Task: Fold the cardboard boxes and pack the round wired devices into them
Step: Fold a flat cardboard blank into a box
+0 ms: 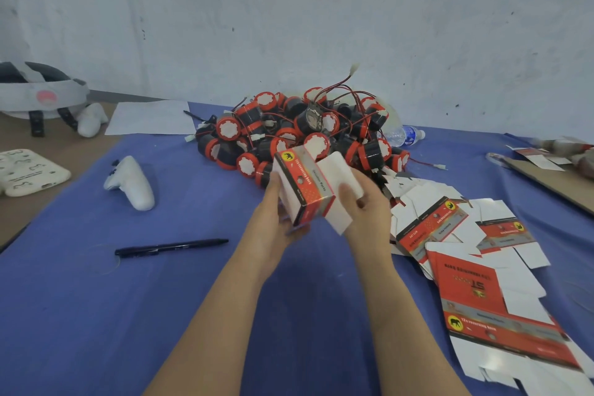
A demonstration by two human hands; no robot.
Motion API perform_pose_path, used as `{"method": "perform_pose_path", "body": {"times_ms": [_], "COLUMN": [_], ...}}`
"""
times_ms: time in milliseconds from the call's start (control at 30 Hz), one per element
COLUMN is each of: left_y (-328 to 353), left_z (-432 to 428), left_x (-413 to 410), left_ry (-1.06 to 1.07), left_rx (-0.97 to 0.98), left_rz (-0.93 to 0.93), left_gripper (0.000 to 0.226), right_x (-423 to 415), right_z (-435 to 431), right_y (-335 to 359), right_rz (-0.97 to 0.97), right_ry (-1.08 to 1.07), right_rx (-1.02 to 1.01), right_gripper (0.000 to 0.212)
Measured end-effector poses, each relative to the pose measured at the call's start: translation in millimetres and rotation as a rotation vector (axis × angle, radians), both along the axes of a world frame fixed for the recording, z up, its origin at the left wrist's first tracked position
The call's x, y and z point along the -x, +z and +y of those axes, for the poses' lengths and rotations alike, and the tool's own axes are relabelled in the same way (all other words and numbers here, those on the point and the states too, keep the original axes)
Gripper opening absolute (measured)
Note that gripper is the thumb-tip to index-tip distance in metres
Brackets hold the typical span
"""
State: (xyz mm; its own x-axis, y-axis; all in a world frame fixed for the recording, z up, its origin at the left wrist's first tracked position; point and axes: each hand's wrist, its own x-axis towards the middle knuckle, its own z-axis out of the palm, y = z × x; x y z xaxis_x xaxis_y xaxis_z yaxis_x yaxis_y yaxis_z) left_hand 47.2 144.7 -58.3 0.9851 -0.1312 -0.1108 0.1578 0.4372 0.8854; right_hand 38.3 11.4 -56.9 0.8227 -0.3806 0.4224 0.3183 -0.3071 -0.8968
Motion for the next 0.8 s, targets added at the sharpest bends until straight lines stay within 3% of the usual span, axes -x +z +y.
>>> {"method": "perform_pose_path", "body": {"times_ms": [100, 167, 233, 300, 400, 500, 700, 800], "left_y": [1, 3, 2, -1, -1, -2, -3, -3], "left_z": [0, -3, -3, 2, 8, 7, 12, 12], "left_x": [-2, -2, -2, -3, -2, 1, 3, 2], "left_ry": [-0.039, -0.039, 0.006, 0.046, -0.010, -0.083, -0.262, -0.279], "left_rx": [0.157, 0.120, 0.053, 0.062, 0.129, 0.143, 0.306, 0.266], "left_rz": [0.069, 0.060, 0.062, 0.043, -0.044, -0.118, -0.221, -0.241], "left_gripper": [0.069, 0.082, 0.080, 0.058, 0.028, 0.038, 0.033, 0.031], "right_x": [-1, 0, -1, -2, -3, -1, -1, -5], "right_z": [7, 13, 17, 20, 14, 1, 14, 19], "right_y": [-8, -11, -12, -10, -1, 0, -4, -7], "right_rz": [-0.023, -0.034, -0.030, 0.038, 0.082, 0.178, 0.512, 0.585], "right_ry": [-0.041, -0.027, 0.069, 0.168, 0.198, 0.173, 0.580, 0.509], "right_rx": [0.269, 0.360, 0.377, 0.269, -0.113, -0.251, -0.774, -0.765], "right_gripper": [0.039, 0.042, 0.037, 0.028, 0.026, 0.021, 0.017, 0.015]}}
